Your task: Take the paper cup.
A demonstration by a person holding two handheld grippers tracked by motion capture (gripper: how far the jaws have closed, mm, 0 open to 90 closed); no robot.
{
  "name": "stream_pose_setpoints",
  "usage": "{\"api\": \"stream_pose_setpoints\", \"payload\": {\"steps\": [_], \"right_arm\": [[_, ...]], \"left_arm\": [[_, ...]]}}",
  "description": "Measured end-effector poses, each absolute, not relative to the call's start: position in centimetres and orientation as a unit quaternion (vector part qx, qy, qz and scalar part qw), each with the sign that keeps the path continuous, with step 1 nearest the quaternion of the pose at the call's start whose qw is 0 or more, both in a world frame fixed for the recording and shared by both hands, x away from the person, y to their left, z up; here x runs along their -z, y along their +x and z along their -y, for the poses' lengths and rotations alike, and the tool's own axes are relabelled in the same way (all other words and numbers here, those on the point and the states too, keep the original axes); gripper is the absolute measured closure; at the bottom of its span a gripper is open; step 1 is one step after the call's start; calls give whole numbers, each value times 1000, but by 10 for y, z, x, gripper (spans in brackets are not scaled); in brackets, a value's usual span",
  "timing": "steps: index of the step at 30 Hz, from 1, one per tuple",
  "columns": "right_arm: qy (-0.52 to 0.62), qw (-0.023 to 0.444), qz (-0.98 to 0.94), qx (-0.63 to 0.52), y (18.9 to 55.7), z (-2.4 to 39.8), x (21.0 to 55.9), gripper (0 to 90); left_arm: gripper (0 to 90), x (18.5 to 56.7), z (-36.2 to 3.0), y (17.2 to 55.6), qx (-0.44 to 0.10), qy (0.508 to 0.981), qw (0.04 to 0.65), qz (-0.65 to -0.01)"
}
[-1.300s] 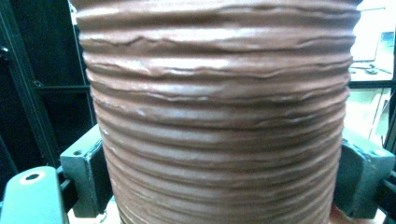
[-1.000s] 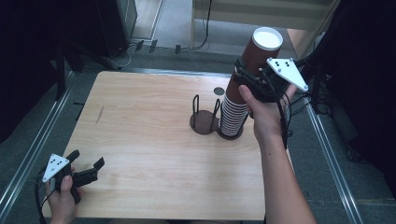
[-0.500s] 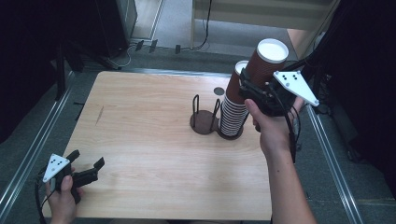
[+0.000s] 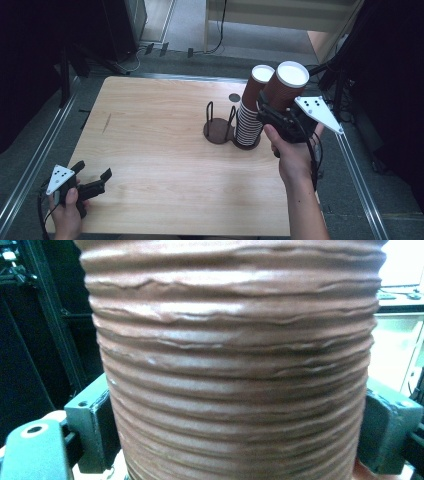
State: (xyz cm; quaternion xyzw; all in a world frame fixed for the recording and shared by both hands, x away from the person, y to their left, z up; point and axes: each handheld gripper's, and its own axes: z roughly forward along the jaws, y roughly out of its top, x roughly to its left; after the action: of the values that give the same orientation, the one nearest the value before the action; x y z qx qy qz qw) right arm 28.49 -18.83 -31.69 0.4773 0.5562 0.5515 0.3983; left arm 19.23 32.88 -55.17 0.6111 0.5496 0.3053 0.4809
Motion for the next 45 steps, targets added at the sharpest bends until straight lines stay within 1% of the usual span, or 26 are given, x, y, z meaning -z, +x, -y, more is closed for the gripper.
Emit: {"api": "stream_pose_setpoints", "payload": {"steps": [8, 15, 21, 24, 39, 40, 42, 43, 45], "right_arm": [[488, 392, -556, -547, 279, 198, 333, 118], [501, 380, -555, -545, 272, 205, 353, 118], [503, 379, -560, -538, 269, 208, 368, 118], [508, 372, -558, -540, 266, 212, 379, 118], [519, 368, -558, -532, 256, 220, 418, 118], [520, 372, -561, -525, 255, 220, 425, 118], [522, 371, -564, -521, 254, 220, 432, 118], [522, 371, -566, -519, 254, 220, 435, 118], [521, 372, -569, -516, 253, 218, 440, 118]], "left_arm": [[0, 552, -329, 195, -303, 611, 483, -550], [0, 552, -332, 193, -300, 599, 495, -553], [0, 552, -332, 194, -300, 600, 493, -554], [0, 552, -332, 193, -297, 600, 496, -553], [0, 552, -332, 196, -292, 604, 495, -552], [0, 552, -331, 196, -292, 605, 495, -551], [0, 552, -332, 197, -286, 605, 496, -553], [0, 552, -334, 200, -273, 607, 502, -553], [0, 552, -335, 202, -264, 610, 504, -552]]}}
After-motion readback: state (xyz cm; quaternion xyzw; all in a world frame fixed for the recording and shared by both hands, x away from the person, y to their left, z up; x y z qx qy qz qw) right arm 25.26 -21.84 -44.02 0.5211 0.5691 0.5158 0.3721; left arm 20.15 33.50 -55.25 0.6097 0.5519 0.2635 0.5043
